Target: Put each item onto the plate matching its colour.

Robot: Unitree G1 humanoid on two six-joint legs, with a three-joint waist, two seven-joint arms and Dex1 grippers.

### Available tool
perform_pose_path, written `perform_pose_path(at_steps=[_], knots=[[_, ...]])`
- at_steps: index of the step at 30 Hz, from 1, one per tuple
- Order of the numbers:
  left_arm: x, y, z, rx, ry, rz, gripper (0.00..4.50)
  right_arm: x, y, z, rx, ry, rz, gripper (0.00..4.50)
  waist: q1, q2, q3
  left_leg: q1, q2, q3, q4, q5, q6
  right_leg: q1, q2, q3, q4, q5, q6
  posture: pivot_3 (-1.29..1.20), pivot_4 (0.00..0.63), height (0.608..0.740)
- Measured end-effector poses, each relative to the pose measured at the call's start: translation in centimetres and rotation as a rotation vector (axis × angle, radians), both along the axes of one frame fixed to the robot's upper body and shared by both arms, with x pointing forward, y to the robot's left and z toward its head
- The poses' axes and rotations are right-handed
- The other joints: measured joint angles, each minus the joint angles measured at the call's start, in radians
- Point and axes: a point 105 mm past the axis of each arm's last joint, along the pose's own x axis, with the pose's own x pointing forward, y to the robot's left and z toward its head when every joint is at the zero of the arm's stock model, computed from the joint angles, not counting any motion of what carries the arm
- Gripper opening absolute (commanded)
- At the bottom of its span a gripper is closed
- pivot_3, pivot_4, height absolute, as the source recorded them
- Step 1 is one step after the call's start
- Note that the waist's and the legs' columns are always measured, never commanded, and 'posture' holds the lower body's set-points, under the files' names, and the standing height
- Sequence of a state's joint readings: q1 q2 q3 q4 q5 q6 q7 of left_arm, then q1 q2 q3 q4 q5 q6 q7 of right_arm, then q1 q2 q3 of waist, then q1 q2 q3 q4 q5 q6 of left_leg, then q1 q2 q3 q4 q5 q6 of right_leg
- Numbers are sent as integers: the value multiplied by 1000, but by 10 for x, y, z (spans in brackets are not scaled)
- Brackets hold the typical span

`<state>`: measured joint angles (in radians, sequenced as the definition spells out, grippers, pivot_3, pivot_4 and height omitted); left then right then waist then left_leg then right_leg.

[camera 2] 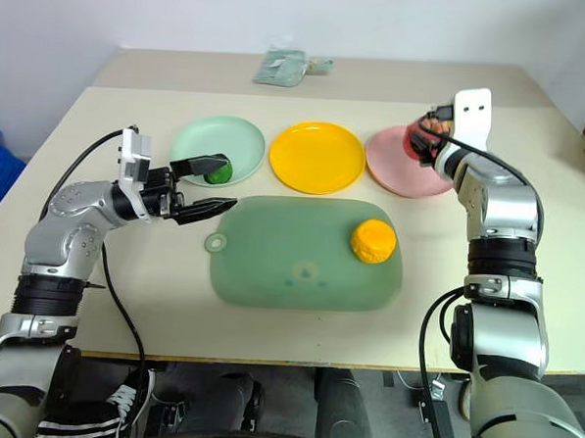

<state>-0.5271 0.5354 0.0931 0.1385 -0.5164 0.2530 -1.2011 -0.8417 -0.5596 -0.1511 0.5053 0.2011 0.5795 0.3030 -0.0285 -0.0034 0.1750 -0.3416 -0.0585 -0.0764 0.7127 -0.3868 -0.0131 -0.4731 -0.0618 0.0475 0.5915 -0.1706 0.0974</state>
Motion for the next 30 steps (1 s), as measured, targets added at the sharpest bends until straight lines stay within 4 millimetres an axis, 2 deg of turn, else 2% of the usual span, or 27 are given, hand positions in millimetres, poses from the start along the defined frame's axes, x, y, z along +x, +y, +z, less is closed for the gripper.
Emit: perform_pose_path(at_steps=[2,3,8,11,13,15,18,21,26,30], knots=[[0,0,0,5,-1,4,4500,0,7,-4,43,4,29,4249,-12,0,0,0,1,0,0,0,0,0,0,0,1,0,0,0,150,740],[0,1,0,6,0,3,4500,0,11,-4,49,-1,46,4455,-16,0,0,0,1,0,0,0,-1,0,0,0,2,0,0,0,150,740],[-1,5,0,25,3,0,4500,-3,17,14,39,-69,70,4455,-15,0,0,2,1,-1,0,0,0,0,1,0,3,0,0,0,150,740],[-3,4,1,12,0,-19,4500,-10,25,34,146,-126,157,4455,-13,0,0,2,1,-2,0,0,0,0,1,0,4,0,0,0,150,740],[-6,3,3,5,-8,-44,4500,-27,40,47,226,-144,311,4455,-10,0,0,1,1,-3,0,0,0,0,1,-1,4,0,0,0,150,740],[-8,3,5,-8,-12,-66,4500,-51,54,48,213,-114,472,4455,-6,0,0,0,1,-3,1,0,0,0,1,-2,3,0,0,0,150,740],[-11,3,8,-23,-23,-90,4500,-85,76,33,128,17,672,4455,-4,0,0,0,1,-2,2,0,1,1,0,-1,2,0,0,0,150,740],[-13,2,7,-18,-33,-108,4500,-109,83,8,-10,168,767,4455,-1,0,0,1,0,-2,3,-2,3,2,0,-1,1,0,0,0,150,740],[-15,0,4,-11,-25,-129,4500,-119,71,-32,-194,345,752,4455,14,0,0,4,1,-2,3,-2,4,3,1,-2,1,0,0,0,150,740],[-16,0,3,-5,-22,-135,4500,-118,69,-47,-257,384,739,4455,14,0,0,4,1,-2,3,-2,3,3,1,-2,1,0,0,0,150,740]])
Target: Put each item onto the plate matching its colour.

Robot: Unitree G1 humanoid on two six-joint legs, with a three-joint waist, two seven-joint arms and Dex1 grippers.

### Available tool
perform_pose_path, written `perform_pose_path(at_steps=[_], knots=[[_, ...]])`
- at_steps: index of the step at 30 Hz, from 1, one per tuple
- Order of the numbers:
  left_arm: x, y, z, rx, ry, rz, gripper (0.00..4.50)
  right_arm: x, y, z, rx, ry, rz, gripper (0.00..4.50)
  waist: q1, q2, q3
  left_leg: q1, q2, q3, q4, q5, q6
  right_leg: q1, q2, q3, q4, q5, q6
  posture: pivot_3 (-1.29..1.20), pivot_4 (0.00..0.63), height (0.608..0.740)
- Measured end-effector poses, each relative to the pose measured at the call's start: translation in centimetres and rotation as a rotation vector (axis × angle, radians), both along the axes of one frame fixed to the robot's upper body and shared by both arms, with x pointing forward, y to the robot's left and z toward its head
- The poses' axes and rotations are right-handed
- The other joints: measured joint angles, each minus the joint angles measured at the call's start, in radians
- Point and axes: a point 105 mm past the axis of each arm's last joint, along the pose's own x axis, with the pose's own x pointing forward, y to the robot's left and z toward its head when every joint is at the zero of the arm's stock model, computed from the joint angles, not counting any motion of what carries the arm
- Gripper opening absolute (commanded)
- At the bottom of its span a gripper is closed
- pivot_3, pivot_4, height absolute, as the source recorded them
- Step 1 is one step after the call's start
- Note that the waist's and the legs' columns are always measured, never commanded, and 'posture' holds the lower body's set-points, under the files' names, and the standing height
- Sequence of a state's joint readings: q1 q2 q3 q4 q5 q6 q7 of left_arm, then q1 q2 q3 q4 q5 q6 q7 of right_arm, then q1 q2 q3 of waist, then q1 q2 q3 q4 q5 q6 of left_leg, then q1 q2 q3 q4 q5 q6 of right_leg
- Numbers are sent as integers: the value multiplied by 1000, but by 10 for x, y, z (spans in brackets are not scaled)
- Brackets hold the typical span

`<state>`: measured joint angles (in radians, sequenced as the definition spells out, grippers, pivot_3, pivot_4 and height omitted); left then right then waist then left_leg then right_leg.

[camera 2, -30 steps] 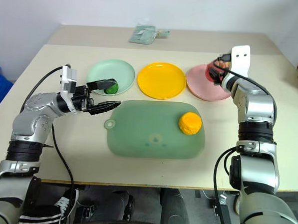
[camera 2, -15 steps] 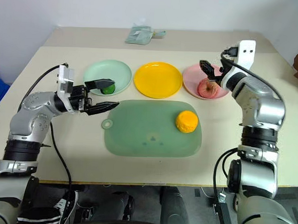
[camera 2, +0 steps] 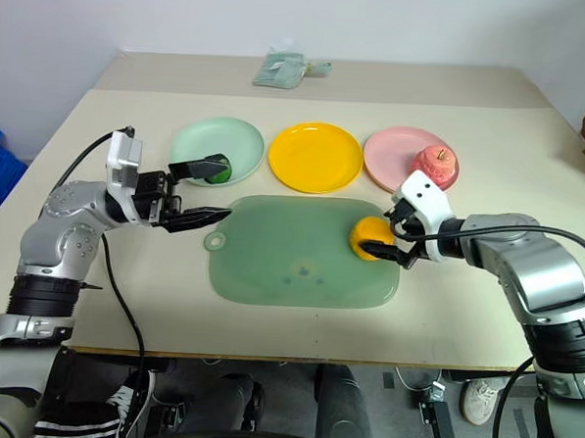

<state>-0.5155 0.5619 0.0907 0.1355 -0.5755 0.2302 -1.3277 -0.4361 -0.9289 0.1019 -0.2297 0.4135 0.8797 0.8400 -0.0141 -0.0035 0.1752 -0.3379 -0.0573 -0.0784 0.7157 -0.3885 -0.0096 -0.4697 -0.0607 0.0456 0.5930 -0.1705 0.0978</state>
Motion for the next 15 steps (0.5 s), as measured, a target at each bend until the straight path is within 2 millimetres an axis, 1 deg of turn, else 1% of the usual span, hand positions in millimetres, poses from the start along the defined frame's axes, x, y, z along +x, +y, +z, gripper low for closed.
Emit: perform_pose_path(at_steps=[2,4,6,7,8,9,10,12,13,14,15], knots=[[0,1,-1,4,4,2,4500,2,-4,-6,-34,0,-12,4455,2,0,0,0,0,0,0,1,-1,0,0,0,0,0,0,0,150,740],[-1,2,-3,5,12,5,4500,1,-4,-11,-36,30,-12,3932,2,0,0,0,0,0,0,1,-2,0,0,0,-1,0,0,0,150,740],[-1,3,-5,6,16,10,4500,-1,3,-12,1,52,10,3286,3,0,0,0,0,0,0,1,-2,0,0,0,-1,0,0,0,150,740],[-1,4,-5,6,18,14,4500,-1,9,-11,29,52,23,3124,2,0,0,0,0,0,0,1,-2,0,0,0,-1,0,0,0,150,740],[-1,4,-5,5,19,19,4500,1,17,-8,74,45,31,3121,-1,0,0,0,0,0,0,1,-2,0,0,0,-1,0,0,0,150,740],[0,5,-5,2,20,29,4500,6,26,-1,121,21,39,3121,-4,0,0,0,0,0,0,1,-2,0,0,0,0,0,0,0,150,740],[1,5,-5,0,19,37,4500,13,36,10,167,-23,49,3121,-5,0,0,0,0,0,0,1,-2,-1,0,0,0,0,0,0,150,740],[3,6,-4,-5,22,61,4500,30,49,41,248,-155,38,3121,-3,0,0,0,0,-1,0,1,-2,-1,0,0,1,0,0,0,150,740],[5,8,-5,-10,34,81,4500,42,55,61,310,-226,14,3121,-3,0,0,0,0,-1,-1,1,-3,-2,0,0,1,0,0,0,150,740],[6,9,-5,-12,45,98,4500,51,60,76,355,-289,-2,3121,-2,0,0,-1,0,-1,-1,3,-6,-2,0,0,1,0,0,0,150,740],[7,9,-6,-12,55,114,4500,59,65,88,388,-349,-18,3121,-2,0,0,-1,0,-1,-1,4,-8,-2,0,0,1,0,0,0,150,740]])
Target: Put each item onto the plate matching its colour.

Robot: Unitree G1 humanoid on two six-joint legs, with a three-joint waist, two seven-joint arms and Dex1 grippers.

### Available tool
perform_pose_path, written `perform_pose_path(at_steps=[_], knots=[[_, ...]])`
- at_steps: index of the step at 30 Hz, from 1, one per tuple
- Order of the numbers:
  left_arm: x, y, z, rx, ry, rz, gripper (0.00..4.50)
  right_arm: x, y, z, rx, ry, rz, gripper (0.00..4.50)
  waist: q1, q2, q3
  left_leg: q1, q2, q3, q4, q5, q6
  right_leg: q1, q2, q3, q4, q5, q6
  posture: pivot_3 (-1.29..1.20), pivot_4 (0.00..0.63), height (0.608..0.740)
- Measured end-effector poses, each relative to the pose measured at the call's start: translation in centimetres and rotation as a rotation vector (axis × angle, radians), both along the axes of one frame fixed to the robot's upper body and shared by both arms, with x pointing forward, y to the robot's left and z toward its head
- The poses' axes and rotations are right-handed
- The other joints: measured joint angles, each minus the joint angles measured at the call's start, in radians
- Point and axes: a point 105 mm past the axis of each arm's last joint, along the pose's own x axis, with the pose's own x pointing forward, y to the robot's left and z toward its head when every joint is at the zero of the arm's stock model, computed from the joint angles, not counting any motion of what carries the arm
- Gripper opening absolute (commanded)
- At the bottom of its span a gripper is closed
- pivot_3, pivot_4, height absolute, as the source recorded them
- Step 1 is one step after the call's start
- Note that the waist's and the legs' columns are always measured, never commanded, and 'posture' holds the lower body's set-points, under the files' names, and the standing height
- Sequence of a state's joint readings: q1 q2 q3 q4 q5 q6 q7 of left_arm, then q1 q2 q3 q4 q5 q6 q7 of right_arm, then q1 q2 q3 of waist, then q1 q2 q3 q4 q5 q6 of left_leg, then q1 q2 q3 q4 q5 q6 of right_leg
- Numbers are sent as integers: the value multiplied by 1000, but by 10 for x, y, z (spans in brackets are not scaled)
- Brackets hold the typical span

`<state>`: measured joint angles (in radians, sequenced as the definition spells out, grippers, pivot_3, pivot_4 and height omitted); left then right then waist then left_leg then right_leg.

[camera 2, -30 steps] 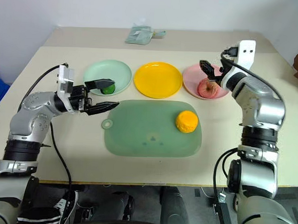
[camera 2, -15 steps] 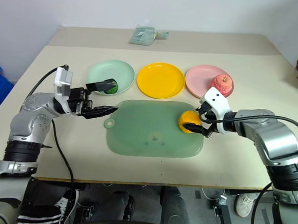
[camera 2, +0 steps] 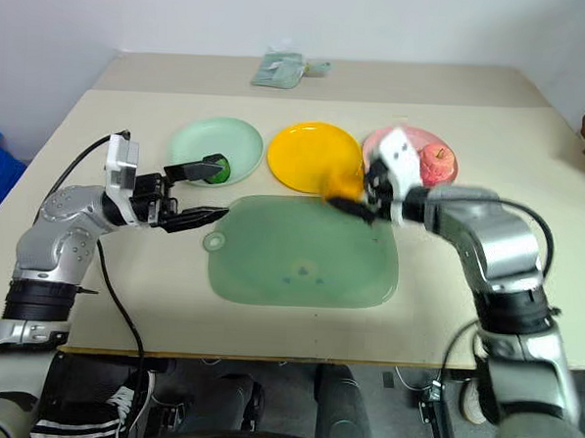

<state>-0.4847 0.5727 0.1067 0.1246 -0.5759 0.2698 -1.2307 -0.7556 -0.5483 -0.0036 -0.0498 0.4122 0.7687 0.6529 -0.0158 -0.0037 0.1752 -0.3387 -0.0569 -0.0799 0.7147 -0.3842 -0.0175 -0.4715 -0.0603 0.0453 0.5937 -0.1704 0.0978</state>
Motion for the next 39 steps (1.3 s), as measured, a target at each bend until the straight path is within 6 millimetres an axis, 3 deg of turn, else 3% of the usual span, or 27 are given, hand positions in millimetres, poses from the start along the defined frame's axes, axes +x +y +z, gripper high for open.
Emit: perform_pose_path(at_steps=[3,7,10,12,13,15,17,20,24,28,30,33,36,39], knots=[[8,5,-4,28,11,89,4500,33,14,10,57,-114,-128,3121,-1,0,0,0,0,0,0,0,0,0,0,0,0,0,0,0,150,740],[19,14,-9,52,6,224,4500,67,21,-29,65,-64,-308,3121,-1,0,0,-3,-1,0,-1,0,0,-2,-1,0,1,0,0,0,150,740],[20,19,-14,56,6,302,4500,76,27,-56,68,-13,-378,3121,-7,0,0,-6,-1,0,-2,0,0,-7,-1,0,1,0,0,0,150,740],[18,20,-15,55,12,329,4500,78,30,-64,70,-5,-380,4181,-10,0,0,-11,-1,0,-1,0,-1,-11,-1,0,1,0,0,0,150,740],[14,21,-17,61,16,338,4500,77,36,-67,91,12,-366,4479,-18,0,0,-11,-1,0,-1,0,-1,-11,-1,0,2,0,0,0,150,740],[7,21,-22,71,27,343,4500,76,47,-74,124,51,-336,4479,-31,1,0,-12,-1,0,-1,0,-1,-12,-1,0,2,0,0,0,150,740],[1,21,-23,74,21,352,4500,77,44,-78,104,51,-354,4479,-33,1,0,-11,-1,0,0,1,-1,-11,-1,0,2,0,0,0,150,740],[-7,30,-21,74,22,382,4500,82,27,-68,110,0,-391,4479,-33,1,0,-10,-1,0,0,2,-3,-11,-1,0,3,0,-1,0,150,740],[-16,29,-18,51,28,380,4500,85,4,-33,204,-88,-370,4479,-30,1,0,-7,0,-2,0,2,-3,-8,0,-1,3,0,-1,0,150,740],[-30,29,-12,29,1,347,4500,53,-4,14,305,-231,-82,4479,-29,2,1,-7,1,-2,-2,1,-2,-7,0,-1,3,0,-1,0,150,740],[-34,33,-14,24,9,347,4500,31,-15,18,243,-277,36,4479,-25,2,0,-6,0,-2,-2,0,0,-4,0,-2,1,0,-1,0,150,740],[-37,29,-16,18,22,308,4500,0,-29,-14,100,-204,153,4479,-17,2,0,-3,-1,-1,-1,-1,3,0,-1,-2,0,0,-1,0,150,740],[-37,22,-21,25,37,245,4500,-44,-37,-50,-2,-79,268,4479,-6,3,1,0,-1,-1,-1,-4,8,2,-1,-2,-1,0,-1,0,150,740],[-35,19,-30,59,44,196,4500,-89,-41,-67,-74,34,386,4479,0,3,1,2,0,0,0,-4,8,3,-1,-1,-1,0,0,0,150,740]])
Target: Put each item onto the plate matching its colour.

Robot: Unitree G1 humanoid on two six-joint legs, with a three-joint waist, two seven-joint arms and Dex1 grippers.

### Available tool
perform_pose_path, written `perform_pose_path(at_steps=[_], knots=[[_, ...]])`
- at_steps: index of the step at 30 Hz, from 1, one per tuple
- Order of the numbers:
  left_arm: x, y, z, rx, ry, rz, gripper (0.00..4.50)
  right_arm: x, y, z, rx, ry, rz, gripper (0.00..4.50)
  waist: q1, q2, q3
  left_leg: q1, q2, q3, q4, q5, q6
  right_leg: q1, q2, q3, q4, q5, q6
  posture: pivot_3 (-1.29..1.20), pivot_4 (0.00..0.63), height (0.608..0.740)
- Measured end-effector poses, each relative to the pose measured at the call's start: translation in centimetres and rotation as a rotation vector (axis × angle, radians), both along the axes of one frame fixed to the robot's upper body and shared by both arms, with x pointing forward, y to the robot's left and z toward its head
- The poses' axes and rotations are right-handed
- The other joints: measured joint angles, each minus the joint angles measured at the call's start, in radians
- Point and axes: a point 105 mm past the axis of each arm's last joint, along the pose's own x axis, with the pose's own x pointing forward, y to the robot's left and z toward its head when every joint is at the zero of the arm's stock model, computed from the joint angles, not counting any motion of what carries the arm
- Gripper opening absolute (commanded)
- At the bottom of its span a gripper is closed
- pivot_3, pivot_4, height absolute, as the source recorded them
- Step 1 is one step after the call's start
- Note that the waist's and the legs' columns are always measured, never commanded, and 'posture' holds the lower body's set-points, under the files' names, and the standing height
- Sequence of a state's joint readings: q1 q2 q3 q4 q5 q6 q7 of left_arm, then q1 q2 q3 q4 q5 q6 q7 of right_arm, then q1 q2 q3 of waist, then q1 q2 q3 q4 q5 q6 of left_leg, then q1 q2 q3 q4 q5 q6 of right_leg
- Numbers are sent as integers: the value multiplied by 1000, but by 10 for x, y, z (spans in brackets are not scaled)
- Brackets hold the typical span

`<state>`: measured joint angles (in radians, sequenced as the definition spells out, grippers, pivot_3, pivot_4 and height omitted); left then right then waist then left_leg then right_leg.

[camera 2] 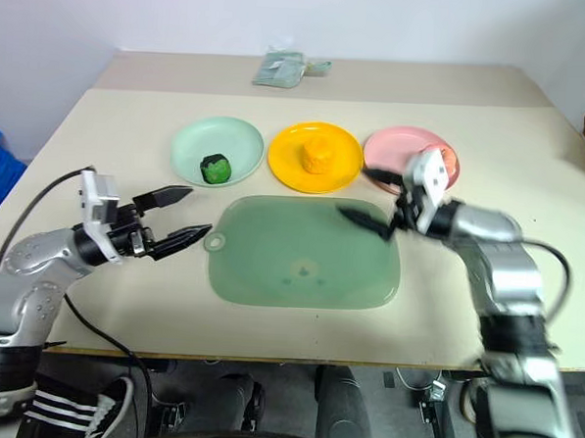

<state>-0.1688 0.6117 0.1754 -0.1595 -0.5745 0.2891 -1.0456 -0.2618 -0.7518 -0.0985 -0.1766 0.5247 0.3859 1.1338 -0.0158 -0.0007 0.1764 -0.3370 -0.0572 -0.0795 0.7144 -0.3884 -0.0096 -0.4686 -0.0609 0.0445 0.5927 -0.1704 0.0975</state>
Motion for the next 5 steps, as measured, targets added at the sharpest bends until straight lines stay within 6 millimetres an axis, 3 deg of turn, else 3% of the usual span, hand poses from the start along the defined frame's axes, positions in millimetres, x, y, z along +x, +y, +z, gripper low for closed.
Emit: perform_pose_path(at_steps=[2,5], knots=[[3,2,-3,0,1,-13,4500,-17,-1,3,-26,20,38,4479,-4,0,0,4,1,0,0,0,0,3,1,0,0,0,0,0,150,740],[11,4,4,0,-34,-25,4500,-19,-3,13,-41,-27,20,4479,-1,-1,1,14,2,0,-1,0,0,12,3,0,0,0,0,0,150,740]])
